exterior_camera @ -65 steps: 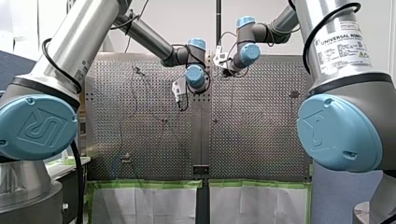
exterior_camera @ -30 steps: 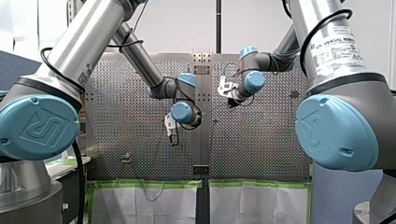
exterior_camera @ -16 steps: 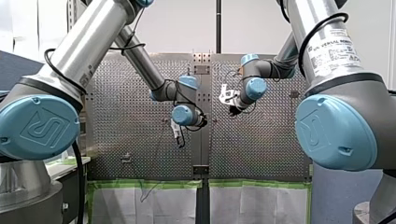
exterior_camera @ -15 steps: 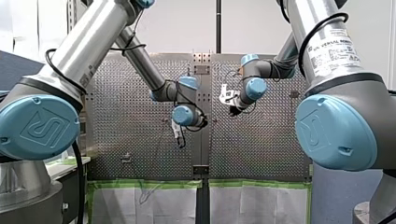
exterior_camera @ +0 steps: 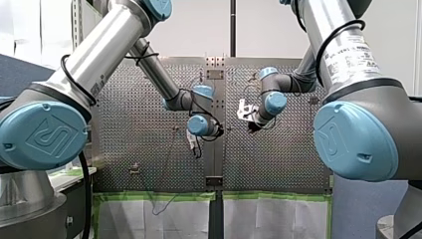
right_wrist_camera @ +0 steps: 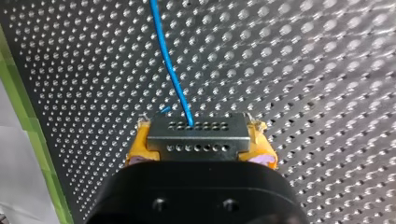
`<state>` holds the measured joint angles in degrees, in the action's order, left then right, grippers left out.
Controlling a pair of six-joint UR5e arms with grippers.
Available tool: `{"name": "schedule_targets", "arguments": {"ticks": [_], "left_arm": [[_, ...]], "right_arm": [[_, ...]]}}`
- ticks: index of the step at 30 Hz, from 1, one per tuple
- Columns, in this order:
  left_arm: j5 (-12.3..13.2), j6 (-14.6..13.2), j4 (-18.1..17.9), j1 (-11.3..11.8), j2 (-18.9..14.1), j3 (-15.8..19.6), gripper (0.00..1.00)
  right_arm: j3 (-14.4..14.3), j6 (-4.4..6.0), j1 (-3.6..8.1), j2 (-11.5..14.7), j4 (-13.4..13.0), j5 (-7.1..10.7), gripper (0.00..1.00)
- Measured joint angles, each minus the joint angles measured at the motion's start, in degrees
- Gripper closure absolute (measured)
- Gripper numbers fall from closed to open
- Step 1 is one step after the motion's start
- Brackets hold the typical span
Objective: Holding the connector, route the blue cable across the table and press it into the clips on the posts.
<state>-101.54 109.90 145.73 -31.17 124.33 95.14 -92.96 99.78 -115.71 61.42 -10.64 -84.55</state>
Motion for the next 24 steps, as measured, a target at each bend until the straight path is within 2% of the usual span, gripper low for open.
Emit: {"name": "schedule_targets", "arguments": {"ticks": [6,9,15,20,24], "left_arm": [[1.7,0.6,-0.3,1.0,0.0,-0.2,0.98],[2.7,0.9,-0.2,1.5,0.6,-0.9,0.98],[3.5,1.0,2.5,2.2,4.0,-4.2,0.98],[4.7,1.3,5.0,4.2,6.6,-7.2,0.98],[5.1,1.3,6.3,5.3,7.2,-9.5,0.98]], "right_arm": [[0.0,0.27,0.77,-0.5,-1.2,0.38,1.00],[0.0,0.68,1.36,-0.6,-2.3,1.15,1.00],[0.0,1.94,2.39,-0.9,-4.4,2.77,1.00],[0.0,3.01,3.43,-1.1,-5.6,3.95,1.00],[0.3,3.66,4.48,-1.2,-6.2,4.53,1.00]]}}
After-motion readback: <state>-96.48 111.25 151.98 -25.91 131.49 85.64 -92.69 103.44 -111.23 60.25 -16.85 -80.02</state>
